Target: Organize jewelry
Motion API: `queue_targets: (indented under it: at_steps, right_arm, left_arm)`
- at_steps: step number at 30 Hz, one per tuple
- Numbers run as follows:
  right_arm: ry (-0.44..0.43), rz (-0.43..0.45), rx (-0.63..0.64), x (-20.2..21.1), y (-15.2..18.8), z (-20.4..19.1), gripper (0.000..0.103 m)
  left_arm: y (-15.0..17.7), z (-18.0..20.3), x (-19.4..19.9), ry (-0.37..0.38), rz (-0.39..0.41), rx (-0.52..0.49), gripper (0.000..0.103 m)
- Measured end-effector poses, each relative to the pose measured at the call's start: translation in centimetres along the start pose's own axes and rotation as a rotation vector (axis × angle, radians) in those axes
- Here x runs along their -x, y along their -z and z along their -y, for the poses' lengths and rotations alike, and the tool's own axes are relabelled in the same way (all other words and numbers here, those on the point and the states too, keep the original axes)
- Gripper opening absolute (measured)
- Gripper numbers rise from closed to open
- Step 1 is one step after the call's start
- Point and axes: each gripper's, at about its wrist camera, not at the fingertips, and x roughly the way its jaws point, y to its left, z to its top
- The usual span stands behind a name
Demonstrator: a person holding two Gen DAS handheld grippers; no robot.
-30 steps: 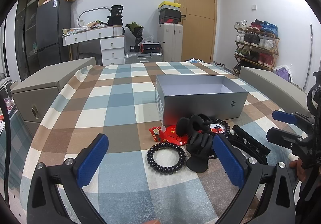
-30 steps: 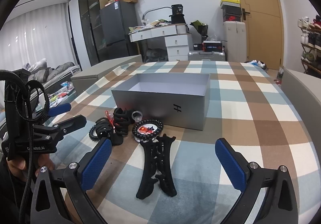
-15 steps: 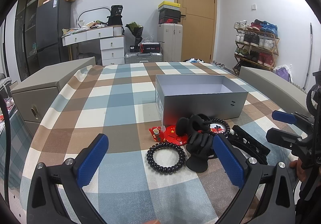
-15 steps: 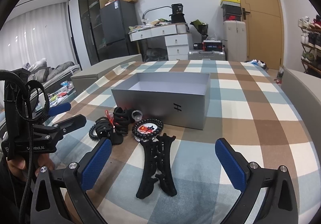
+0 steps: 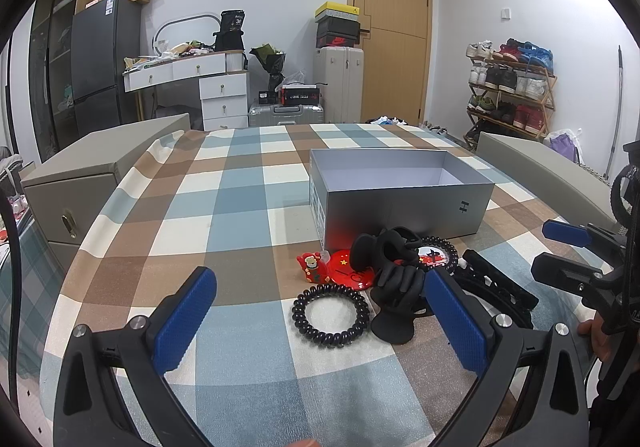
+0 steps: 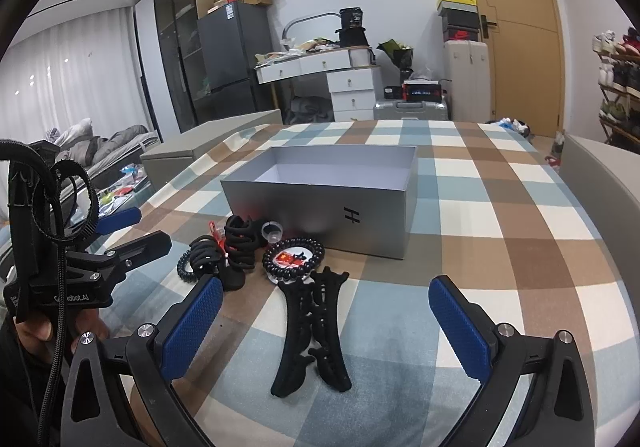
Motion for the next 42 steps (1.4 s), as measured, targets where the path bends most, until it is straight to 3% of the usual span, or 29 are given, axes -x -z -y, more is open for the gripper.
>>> queue_targets:
  at_steps: [26,37,42]
  right_arm:
    - [0.008,0.002,-0.014,0.2,-0.2,0.2,0.103]
    - [0.060,0.069,-0.022,1.7,-1.1,0.6,0.103]
    - [0.058,-0.015,-0.020,0.6,-1.1,0.8,0.103]
  left_arm:
    - [0.0,0.0,0.0,0.000,0.000,0.001,0.102]
    - [0.3,0.7,0.2,0.014,0.010,-0.005,0.102]
    - [0.1,0.6,0.6,0.019,0.024,0.007,0.102]
